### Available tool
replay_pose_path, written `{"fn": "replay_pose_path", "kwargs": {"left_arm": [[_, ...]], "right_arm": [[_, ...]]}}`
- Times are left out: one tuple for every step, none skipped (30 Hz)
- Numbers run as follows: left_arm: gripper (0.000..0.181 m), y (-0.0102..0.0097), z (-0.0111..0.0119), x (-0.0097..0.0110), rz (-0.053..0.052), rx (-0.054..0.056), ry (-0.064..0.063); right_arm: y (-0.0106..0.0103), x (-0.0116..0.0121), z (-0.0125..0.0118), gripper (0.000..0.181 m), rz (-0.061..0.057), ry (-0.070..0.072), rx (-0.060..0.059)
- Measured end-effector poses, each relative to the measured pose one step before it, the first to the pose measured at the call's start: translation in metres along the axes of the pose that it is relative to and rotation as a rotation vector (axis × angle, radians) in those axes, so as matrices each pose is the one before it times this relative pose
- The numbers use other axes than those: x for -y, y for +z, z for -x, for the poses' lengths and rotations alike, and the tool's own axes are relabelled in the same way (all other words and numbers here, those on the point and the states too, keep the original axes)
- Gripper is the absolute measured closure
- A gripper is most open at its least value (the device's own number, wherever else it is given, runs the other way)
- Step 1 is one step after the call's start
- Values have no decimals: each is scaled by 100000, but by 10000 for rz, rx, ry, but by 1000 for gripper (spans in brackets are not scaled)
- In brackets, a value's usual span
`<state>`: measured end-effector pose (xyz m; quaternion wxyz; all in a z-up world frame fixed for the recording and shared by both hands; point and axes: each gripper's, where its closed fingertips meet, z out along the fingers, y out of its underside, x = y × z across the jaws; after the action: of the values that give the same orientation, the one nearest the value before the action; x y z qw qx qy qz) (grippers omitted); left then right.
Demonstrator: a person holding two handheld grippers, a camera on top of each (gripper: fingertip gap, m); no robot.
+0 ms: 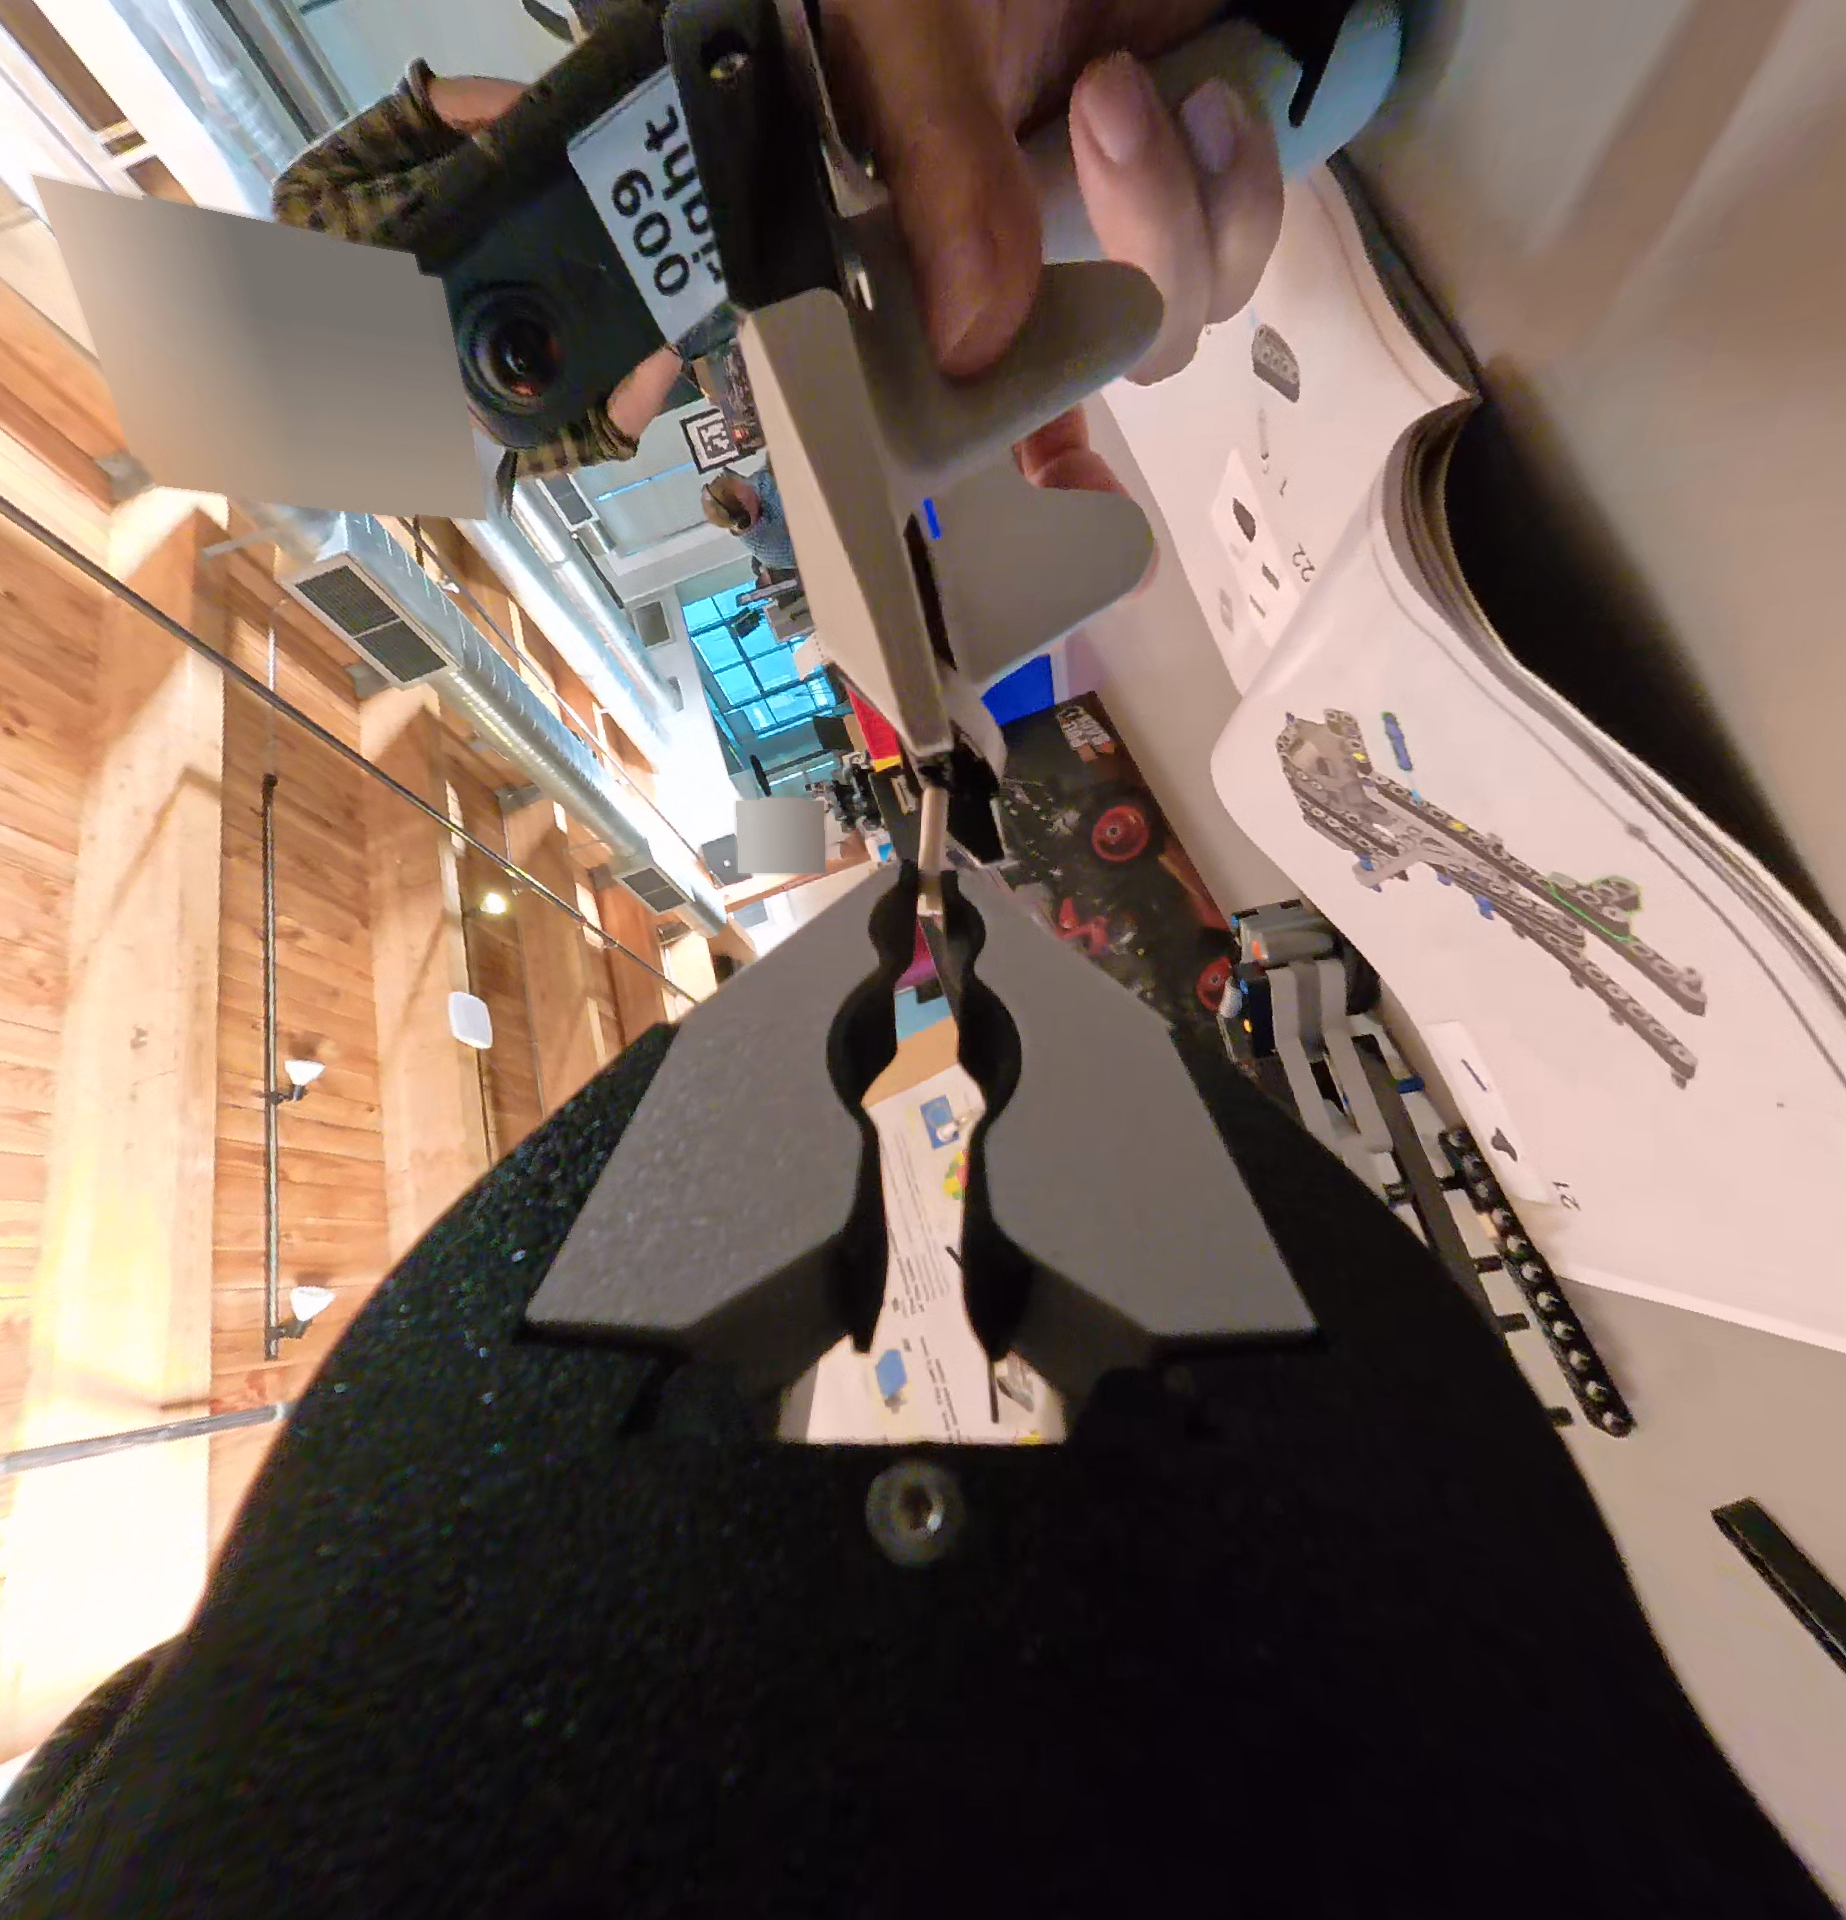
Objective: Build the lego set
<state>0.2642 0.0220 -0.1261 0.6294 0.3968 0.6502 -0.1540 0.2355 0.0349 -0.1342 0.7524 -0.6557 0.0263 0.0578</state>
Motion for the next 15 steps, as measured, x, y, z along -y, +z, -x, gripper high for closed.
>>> {"fn": "replay_pose_path", "kwargs": {"left_arm": [[181,-19,43,47,-8,58,103],[180,-9,9,60,23,48,148],[179,19,23,33,58,38,147],[179,13,-18,70,56,25,172],[179,-13,-18,70,34,20,222],[179,-46,17,71,22,30,207],[179,-31,-45,56,34,-7,137],[179,-5,-75,5,66,-26,126],[179,17,-61,-34,76,-7,117],[179,44,-61,-45,85,-42,19],[179,49,-68,-23,73,-46,-17],[179,40,-52,-16,59,-53,-16],[179,21,-49,-5,52,-74,-61],[179,32,-28,-21,73,-57,-79],[179,22,-20,-13,98,-40,-20]], "right_arm": [[-27,36,123,139,-32,107,121],[-40,6,114,139,-10,172,132],[-42,9,70,139,-18,211,118],[-55,6,132,139,-17,264,180],[-45,-21,109,139,9,254,155],[-6,-42,106,139,18,189,132],[18,-81,71,139,50,148,94],[33,-92,-57,139,72,45,-28],[28,-45,-71,139,33,2,-55],[23,-26,-130,139,26,39,-66],[4,-34,-107,139,29,29,-60],[11,-43,-112,139,43,-61,-101],[22,-74,-140,139,83,-181,-165],[49,-122,-69,139,117,-203,-129],[41,-73,-88,139,69,-163,-118]]}}
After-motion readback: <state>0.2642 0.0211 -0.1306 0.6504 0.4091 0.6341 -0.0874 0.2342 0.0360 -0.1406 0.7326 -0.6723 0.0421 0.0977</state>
